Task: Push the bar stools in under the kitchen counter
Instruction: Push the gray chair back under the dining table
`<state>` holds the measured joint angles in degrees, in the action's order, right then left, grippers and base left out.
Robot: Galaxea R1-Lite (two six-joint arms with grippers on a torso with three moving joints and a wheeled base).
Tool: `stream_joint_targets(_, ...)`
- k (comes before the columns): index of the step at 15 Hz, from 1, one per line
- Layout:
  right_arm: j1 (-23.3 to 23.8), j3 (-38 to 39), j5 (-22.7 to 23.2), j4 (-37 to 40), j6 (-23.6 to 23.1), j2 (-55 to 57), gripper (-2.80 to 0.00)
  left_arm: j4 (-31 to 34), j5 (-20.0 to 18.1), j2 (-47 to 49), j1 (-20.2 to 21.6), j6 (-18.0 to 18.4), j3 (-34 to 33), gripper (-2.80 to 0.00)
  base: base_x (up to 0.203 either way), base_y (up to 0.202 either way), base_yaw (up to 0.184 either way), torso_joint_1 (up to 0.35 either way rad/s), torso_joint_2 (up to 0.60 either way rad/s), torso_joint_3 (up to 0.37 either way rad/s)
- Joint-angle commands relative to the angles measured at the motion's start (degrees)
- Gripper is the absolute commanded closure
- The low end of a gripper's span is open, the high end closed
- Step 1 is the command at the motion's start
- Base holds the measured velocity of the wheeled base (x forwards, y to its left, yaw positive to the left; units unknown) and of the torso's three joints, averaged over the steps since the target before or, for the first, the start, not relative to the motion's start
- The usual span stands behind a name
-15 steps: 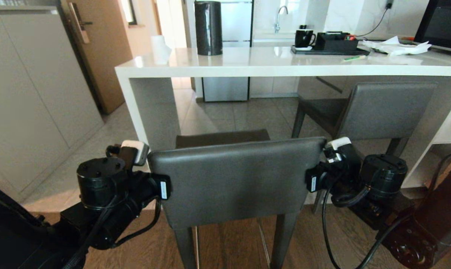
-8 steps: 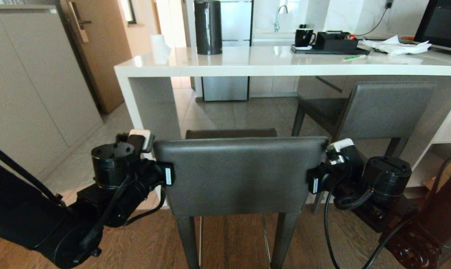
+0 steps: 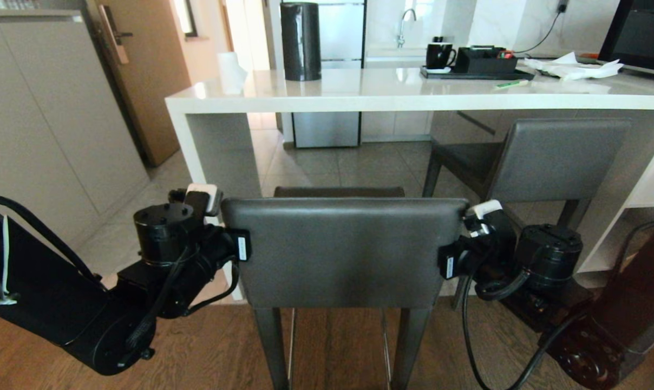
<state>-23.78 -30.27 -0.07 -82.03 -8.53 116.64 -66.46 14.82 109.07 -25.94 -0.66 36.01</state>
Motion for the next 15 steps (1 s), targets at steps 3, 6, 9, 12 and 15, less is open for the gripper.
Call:
stream_joint_targets(3,-0.05,-8.69,-0.64,-0.67,-0.16,5.60,0.00,-0.25,0.36,-0.44,1.79,-0.20,-1.20,0.00,0.000,0.000,0.000,0.000,0.00,0.000)
stream_joint_targets(6,-0.59,-7.61,-0.98,-0.67,-0.09,4.99,0.00,-0.33,0.70,0.85,2.95,-0.47,0.28,0.00,0.000,0.000,0.000,0.000,0.00,0.000)
stream_joint_targets(9,-0.56,-6.66,-1.07,-0.67,0.00,3.93,0.00,-1.48,0.64,1.23,2.93,-0.22,0.63,0.00,0.000,0.000,0.000,0.000,0.00,0.000)
stream_joint_targets(12,-0.56,-5.96,-0.98,-0.67,0.00,3.60,0.00,-1.57,0.64,1.76,2.92,-0.13,0.73,0.00,0.000,0.000,0.000,0.000,0.00,0.000)
stream_joint_targets(15,-0.56,-6.12,-0.98,-0.67,-0.08,3.60,0.00,-1.57,0.64,1.32,2.92,-0.13,0.47,0.00,0.000,0.000,0.000,0.000,0.00,0.000)
